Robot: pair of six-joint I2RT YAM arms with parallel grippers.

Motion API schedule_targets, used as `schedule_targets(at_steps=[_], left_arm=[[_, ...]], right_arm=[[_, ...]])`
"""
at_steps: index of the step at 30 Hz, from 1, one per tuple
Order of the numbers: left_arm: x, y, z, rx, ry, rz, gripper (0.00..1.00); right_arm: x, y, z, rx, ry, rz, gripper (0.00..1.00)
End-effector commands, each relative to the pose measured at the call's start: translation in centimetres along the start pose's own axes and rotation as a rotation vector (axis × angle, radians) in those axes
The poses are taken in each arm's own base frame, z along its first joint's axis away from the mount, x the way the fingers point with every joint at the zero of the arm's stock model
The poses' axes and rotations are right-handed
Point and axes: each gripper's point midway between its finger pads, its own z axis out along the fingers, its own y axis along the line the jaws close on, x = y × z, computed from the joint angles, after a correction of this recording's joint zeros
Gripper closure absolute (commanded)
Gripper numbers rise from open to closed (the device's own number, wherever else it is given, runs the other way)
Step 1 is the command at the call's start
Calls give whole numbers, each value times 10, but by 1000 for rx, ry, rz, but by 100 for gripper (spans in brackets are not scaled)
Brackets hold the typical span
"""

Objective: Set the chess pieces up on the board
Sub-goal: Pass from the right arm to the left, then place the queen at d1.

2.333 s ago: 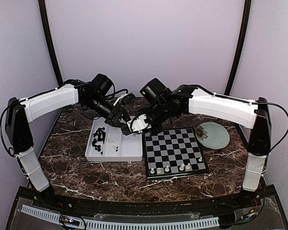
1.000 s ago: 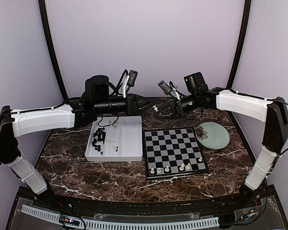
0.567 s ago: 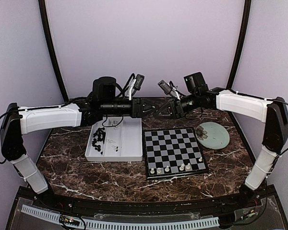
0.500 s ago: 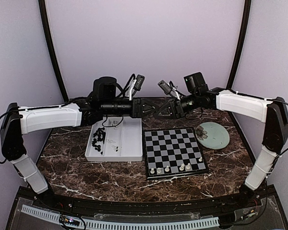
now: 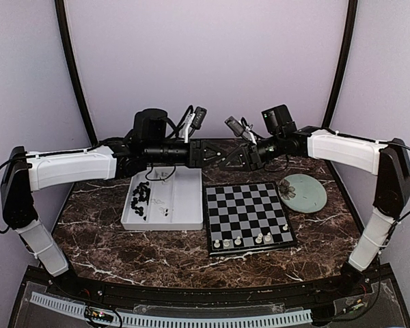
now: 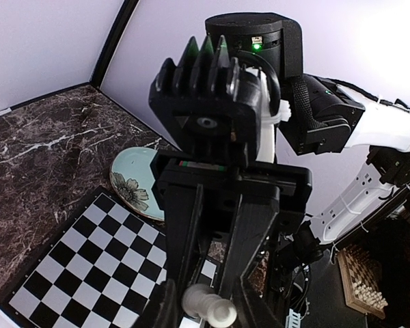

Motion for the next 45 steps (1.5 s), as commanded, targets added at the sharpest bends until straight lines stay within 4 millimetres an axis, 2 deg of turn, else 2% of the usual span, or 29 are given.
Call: schedule_targets(at_steps=[1, 8, 16, 18, 20, 22, 25, 30, 31, 34, 37, 38, 41, 44, 45], left_arm=[[-11, -11, -9, -8, -22, 38, 76], [-11, -10, -11, -17, -23, 49, 87], [-15, -8, -16, -60, -19, 92, 93], [-15, -7, -18, -69, -15, 100, 93], [-15, -7, -19, -75, -11, 108, 93], [-15, -7, -19, -79, 1, 116, 94], [-12, -6, -20, -93, 24, 126, 94], [-12, -6, -22, -105, 53, 168, 94], [-6, -4, -22, -115, 79, 165, 94], [-4, -6, -21, -130, 108, 213, 94], [4, -12, -16, -146, 155, 270, 94], [9, -10, -13, -160, 177, 278, 93], [18, -25, -2, -149, 213, 354, 93], [37, -38, 13, -135, 273, 410, 93], [37, -43, 16, -126, 276, 429, 93]], right_arm=[[-11, 10, -7, -3, -28, -51, 83], [-12, 8, -7, -2, -27, -48, 83], [-9, 6, -7, 10, -22, -48, 83], [-9, 7, -7, 10, -18, -58, 77], [-8, 7, -9, 25, -5, -71, 67], [-8, 9, -17, 38, 5, -91, 60], [-11, 9, -41, 76, -14, -120, 53], [-13, 2, -100, 171, -57, -111, 50], [-11, 0, -112, 197, -59, -100, 50], [4, -10, -149, 278, -78, -54, 50], [17, -19, -177, 357, -119, -11, 50], [21, -20, -186, 384, -131, -5, 50], [37, -29, -202, 473, -149, 8, 50], [59, -39, -206, 587, -131, -10, 49], [67, -42, -206, 613, -125, -16, 49]])
